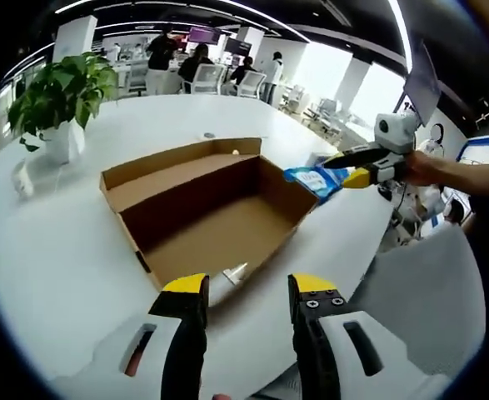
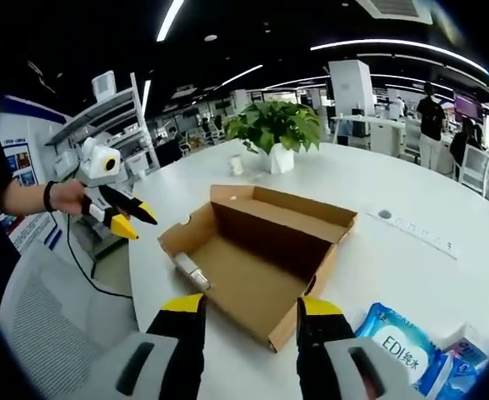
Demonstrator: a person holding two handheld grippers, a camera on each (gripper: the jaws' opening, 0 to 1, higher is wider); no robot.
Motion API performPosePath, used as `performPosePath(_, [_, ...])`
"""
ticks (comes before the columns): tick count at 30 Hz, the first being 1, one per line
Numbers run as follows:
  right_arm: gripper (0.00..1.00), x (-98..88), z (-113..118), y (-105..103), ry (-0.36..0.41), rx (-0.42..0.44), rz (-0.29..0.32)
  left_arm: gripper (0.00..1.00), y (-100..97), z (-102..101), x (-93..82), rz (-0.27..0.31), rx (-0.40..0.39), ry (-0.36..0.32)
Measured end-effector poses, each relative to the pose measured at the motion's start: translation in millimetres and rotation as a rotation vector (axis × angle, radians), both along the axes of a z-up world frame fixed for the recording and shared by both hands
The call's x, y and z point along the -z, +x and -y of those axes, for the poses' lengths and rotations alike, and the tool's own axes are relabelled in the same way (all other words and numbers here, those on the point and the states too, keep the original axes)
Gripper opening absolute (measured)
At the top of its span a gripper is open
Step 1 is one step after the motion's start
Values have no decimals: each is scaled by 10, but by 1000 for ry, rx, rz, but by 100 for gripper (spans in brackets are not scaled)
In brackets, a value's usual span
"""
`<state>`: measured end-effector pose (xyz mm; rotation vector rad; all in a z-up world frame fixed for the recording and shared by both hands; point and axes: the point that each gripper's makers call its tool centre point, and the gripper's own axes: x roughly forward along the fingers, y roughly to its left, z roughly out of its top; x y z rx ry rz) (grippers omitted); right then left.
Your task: Operate the shoe box by opening the lid, removing the specified soft item, and placing it in the target area until the item is outside and the box remains undamaged.
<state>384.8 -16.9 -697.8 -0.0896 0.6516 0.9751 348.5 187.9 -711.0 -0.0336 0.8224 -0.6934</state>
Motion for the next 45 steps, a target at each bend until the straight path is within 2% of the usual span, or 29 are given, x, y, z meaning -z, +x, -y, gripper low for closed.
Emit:
performPosePath(6, [43, -38, -26, -94, 12, 2, 5, 38, 245, -5, 27, 6, 50, 53])
performPosePath(9, [43, -59, -21, -121, 17, 9, 10, 38, 331, 10, 111, -13, 111, 106])
performPosePath(14, [43, -70, 1, -208, 33, 31, 13, 39, 428, 113, 222, -34, 176, 132])
performPosePath(18, [43, -43, 32, -301, 19, 36, 16, 40, 438, 143, 381, -71, 233, 176])
performPosePath(23, [43, -8, 92, -447, 5, 42, 13, 42, 372, 178, 581, -109, 349, 243])
performPosePath(27, [42, 25, 130, -527, 11, 68, 4, 43, 304, 202, 759, -167, 398, 239])
performPosePath(31, [43, 62, 142, -582, 0, 73, -1, 43, 428, 201, 827, -160, 413, 244])
performPosePath(37, [43, 69, 154, -574, 9, 93, -3, 44, 369, 141, 961, -148, 585, 388])
performPosePath(42, [43, 64, 168, -585, 11, 108, -3, 44, 355, 192, 1024, -169, 618, 380])
performPosePath(45, [43, 69, 182, -606, 12, 121, -5, 44, 330, 183, 1084, -170, 666, 415])
